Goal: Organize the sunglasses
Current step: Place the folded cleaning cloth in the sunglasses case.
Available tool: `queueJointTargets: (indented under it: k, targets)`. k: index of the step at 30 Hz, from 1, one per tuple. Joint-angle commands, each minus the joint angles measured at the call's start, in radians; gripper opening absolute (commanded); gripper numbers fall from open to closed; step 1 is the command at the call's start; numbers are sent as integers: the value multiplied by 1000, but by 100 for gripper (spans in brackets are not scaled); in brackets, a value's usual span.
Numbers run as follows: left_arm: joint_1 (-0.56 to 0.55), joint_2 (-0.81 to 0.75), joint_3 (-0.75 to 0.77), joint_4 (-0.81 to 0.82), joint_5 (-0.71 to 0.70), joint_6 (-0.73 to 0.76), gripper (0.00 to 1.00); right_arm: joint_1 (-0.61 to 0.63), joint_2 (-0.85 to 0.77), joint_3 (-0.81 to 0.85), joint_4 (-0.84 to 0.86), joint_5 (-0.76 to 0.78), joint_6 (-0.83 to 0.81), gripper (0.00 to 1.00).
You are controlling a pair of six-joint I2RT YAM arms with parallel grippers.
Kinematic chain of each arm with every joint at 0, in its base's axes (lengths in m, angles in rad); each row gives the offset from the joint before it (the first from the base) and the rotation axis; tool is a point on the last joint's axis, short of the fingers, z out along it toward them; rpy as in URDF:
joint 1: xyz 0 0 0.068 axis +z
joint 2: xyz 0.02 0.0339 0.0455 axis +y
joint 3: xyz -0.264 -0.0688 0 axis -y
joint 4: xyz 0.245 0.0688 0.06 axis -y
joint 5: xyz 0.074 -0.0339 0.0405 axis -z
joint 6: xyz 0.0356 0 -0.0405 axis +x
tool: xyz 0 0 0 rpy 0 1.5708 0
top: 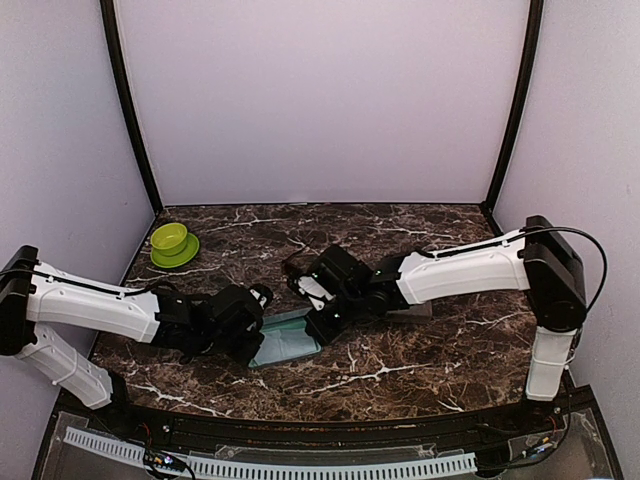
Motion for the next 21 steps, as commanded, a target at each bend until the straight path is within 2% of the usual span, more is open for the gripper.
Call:
queueJointTargets:
  k: [1, 21]
  targets:
    - [4, -2, 11, 4, -25, 10, 0, 15, 18, 33, 6, 19, -5, 0]
    - [3, 28, 26, -5, -6, 21, 0, 17, 45, 61, -14, 46, -14, 0]
